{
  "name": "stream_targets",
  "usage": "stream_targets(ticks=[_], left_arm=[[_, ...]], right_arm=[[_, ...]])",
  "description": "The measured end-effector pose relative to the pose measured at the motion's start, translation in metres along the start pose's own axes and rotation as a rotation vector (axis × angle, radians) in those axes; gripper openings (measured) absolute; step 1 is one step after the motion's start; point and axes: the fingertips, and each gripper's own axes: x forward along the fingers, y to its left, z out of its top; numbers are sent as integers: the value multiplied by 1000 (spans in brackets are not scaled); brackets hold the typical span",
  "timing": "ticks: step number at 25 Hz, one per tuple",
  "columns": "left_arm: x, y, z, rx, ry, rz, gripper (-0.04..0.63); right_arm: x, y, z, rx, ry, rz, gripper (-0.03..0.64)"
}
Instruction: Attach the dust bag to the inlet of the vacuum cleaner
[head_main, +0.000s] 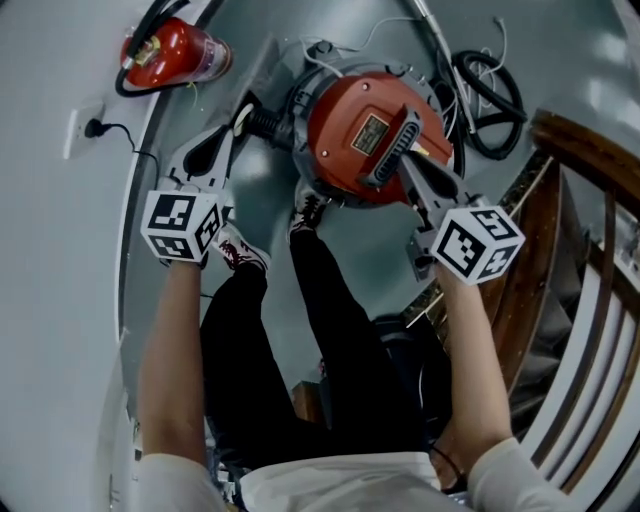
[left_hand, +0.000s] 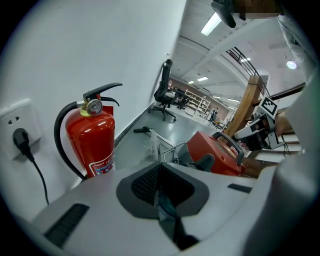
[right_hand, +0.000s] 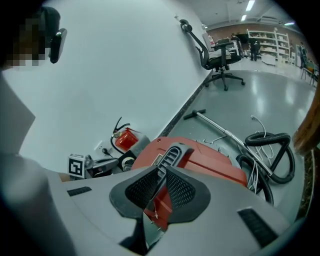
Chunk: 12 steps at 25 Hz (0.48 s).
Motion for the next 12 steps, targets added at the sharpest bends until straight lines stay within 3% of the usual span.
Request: stream_targets(ticks=[12], left_arm=[[9,-3,0,-80,-16,-36,8]], right_arm=[[3,-3,0,7,23,10,120]])
